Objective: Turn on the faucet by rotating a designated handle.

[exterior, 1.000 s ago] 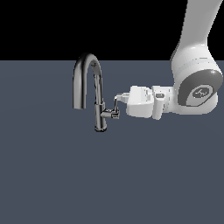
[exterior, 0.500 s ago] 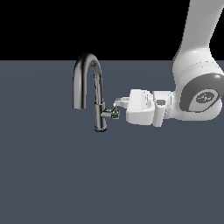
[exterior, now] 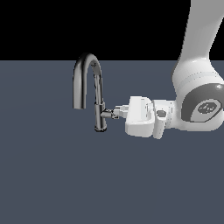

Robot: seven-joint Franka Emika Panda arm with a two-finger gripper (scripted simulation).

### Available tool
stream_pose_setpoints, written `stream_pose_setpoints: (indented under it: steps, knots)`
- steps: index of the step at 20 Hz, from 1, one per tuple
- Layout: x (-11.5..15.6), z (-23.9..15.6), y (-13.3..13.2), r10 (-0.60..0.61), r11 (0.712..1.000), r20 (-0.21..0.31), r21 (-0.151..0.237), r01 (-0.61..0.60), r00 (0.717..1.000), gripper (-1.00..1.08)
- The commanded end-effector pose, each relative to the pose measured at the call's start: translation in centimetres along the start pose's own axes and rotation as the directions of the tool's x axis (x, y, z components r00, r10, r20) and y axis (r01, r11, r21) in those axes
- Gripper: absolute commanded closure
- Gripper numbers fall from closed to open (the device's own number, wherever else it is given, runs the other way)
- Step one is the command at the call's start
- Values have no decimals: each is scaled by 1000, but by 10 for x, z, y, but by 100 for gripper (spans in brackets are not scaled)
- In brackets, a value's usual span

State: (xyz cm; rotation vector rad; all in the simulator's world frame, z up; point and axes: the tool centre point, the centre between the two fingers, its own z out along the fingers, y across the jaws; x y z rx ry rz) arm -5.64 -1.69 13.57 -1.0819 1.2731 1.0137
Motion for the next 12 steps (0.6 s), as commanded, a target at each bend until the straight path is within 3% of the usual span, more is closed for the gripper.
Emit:
stream_pose_setpoints:
  steps: [1, 12]
  knots:
    - [16, 2, 7, 13, 1000, 0, -4, -13, 1000, 108]
    - [69, 8, 25, 33, 999, 4, -18, -33, 999, 108]
